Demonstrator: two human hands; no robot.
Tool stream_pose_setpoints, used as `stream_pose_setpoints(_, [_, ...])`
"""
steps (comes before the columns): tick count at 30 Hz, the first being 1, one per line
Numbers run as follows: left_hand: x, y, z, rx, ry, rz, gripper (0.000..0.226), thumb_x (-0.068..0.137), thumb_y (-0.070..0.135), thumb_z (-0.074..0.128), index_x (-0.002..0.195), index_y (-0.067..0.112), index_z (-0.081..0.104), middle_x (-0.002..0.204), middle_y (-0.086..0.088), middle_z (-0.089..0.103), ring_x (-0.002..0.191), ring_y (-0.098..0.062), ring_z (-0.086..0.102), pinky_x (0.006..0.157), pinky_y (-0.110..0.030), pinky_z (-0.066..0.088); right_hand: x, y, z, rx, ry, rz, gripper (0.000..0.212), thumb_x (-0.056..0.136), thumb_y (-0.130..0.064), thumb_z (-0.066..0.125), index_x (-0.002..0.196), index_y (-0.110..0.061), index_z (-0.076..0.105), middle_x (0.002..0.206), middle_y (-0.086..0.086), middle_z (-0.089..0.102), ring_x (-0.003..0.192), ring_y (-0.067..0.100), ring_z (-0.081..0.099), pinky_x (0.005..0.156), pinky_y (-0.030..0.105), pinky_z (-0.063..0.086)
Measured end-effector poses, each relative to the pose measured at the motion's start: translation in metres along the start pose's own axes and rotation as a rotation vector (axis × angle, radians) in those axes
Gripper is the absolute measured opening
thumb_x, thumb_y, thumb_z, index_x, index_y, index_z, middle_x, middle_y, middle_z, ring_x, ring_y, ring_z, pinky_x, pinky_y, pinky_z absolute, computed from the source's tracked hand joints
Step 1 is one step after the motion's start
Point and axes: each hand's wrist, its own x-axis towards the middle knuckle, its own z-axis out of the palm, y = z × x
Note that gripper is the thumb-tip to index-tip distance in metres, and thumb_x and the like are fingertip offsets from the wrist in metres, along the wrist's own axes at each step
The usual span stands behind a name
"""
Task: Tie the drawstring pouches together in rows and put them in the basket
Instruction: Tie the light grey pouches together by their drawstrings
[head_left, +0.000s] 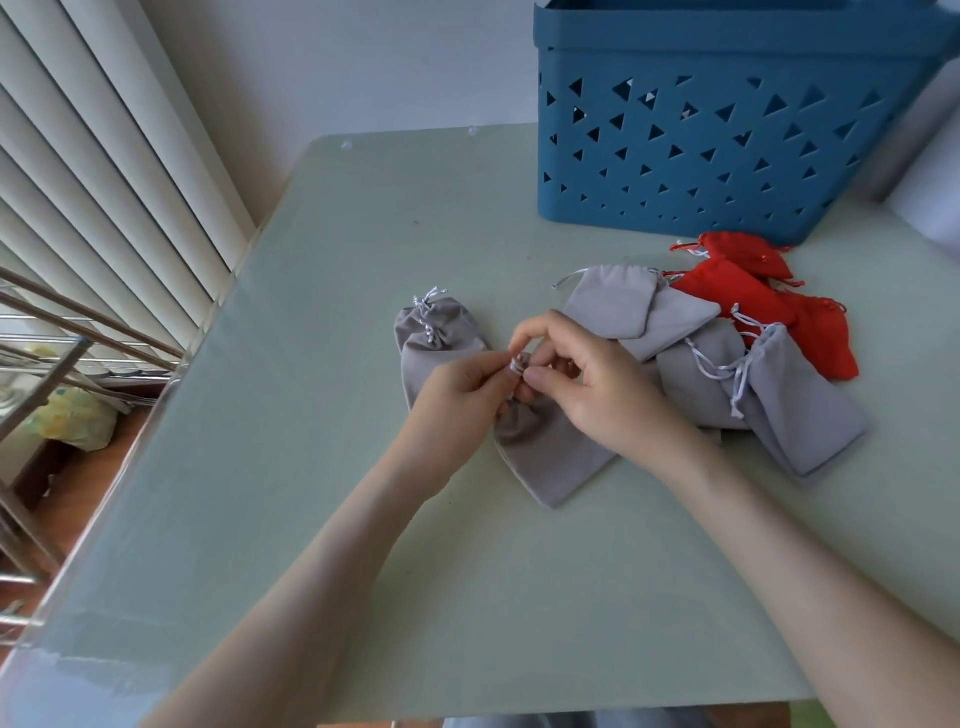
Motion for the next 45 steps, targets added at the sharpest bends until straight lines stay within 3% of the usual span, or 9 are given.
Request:
stream_pose_setpoints(7, [-0.0035,-0.002,0.0023,0.164,-0.05,0.076,0.019,0.087,0.034,0.054,0.088,0.018,0.065,0.064,0.014,0.055,0.063,-0.005,0.048,0.061,-0.019,0.038,0.0004,0.0057,0.005,-0.1,0.088,0.021,0.026,0.087,-0.002,0.061,0.105,-0.02,0.064,0.082,0.001,0.068,0.079,0.014,0.058,0.074,0.018,0.042])
stream_pose_setpoints(11, [-0.0016,-0.002,0.004,0.152,0.103,0.065,0.029,0.099,0.022,0.049,0.074,0.025,0.063,0.058,0.019,0.062,0.057,0.004,0.053,0.06,-0.015,0.04,0.0014,0.0024,0.0079,-0.057,0.133,0.055,0.012,0.087,-0.007,0.064,0.096,-0.016,0.066,0.079,-0.004,0.07,0.079,0.009,0.064,0.075,0.022,0.046])
stream_pose_setpoints(15, [-0.0016,0.0019,0.0055,0.126,0.122,0.042,0.037,0.1,0.019,0.046,0.066,0.027,0.06,0.052,0.021,0.058,0.053,0.005,0.05,0.057,-0.01,0.037,0.0004,-0.0012,0.0085,-0.046,0.164,0.041,0.012,0.085,-0.002,0.064,0.084,-0.013,0.062,0.071,-0.017,0.065,0.074,-0.003,0.062,0.066,0.01,0.044])
stream_pose_setpoints(17, [-0.0006,0.0025,0.0058,0.072,0.125,0.013,0.038,0.1,0.018,0.045,0.065,0.019,0.061,0.053,0.017,0.058,0.051,0.003,0.047,0.056,-0.011,0.037,-0.0002,-0.0021,0.0077,-0.049,0.17,0.005,0.008,0.085,0.0,0.064,0.081,-0.005,0.06,0.069,-0.016,0.064,0.074,0.0,0.063,0.064,0.008,0.042])
stream_pose_setpoints(22, [0.001,0.0018,0.0061,-0.03,0.126,-0.044,0.035,0.1,0.015,0.045,0.07,0.01,0.062,0.059,0.01,0.058,0.052,-0.001,0.046,0.055,-0.011,0.039,0.0008,-0.0011,0.0076,-0.043,0.151,0.011,0.008,0.089,-0.006,0.062,0.082,-0.01,0.059,0.068,-0.008,0.064,0.07,0.008,0.059,0.064,0.01,0.038])
stream_pose_setpoints(28, [0.0022,0.0037,0.0071,-0.084,0.11,-0.059,0.032,0.098,0.011,0.048,0.071,0.01,0.064,0.056,0.013,0.059,0.052,0.0,0.047,0.054,-0.011,0.04,0.0017,-0.0007,0.0071,0.019,0.153,0.068,0.016,0.092,-0.004,0.057,0.08,-0.016,0.055,0.064,-0.009,0.059,0.062,-0.002,0.053,0.064,0.011,0.039])
stream_pose_setpoints(35, [0.004,-0.0009,0.0044,-0.117,0.141,-0.042,0.02,0.094,0.008,0.055,0.077,0.007,0.066,0.059,0.013,0.061,0.056,0.001,0.05,0.058,-0.013,0.041,0.0035,0.0002,0.0069,-0.017,0.082,0.134,0.018,0.09,-0.009,0.062,0.097,-0.021,0.05,0.079,-0.005,0.064,0.074,-0.008,0.056,0.072,0.006,0.038])
stream_pose_setpoints(40, [0.0007,-0.0022,0.006,-0.048,0.166,0.065,0.018,0.093,0.011,0.058,0.082,0.018,0.07,0.07,0.014,0.068,0.069,0.001,0.06,0.069,-0.015,0.043,0.0036,0.0035,0.0049,0.052,0.032,0.223,0.016,0.091,-0.01,0.06,0.086,-0.023,0.068,0.086,0.001,0.072,0.091,0.017,0.067,0.089,0.042,0.05])
stream_pose_setpoints(45, [-0.002,-0.0004,0.0076,0.081,0.22,0.134,0.018,0.093,0.016,0.058,0.082,0.023,0.071,0.073,0.012,0.07,0.072,-0.001,0.063,0.069,-0.016,0.044,0.0051,0.0054,0.0026,0.111,0.004,0.271,0.015,0.092,-0.015,0.06,0.08,-0.018,0.068,0.077,-0.005,0.069,0.079,0.008,0.061,0.083,0.038,0.048])
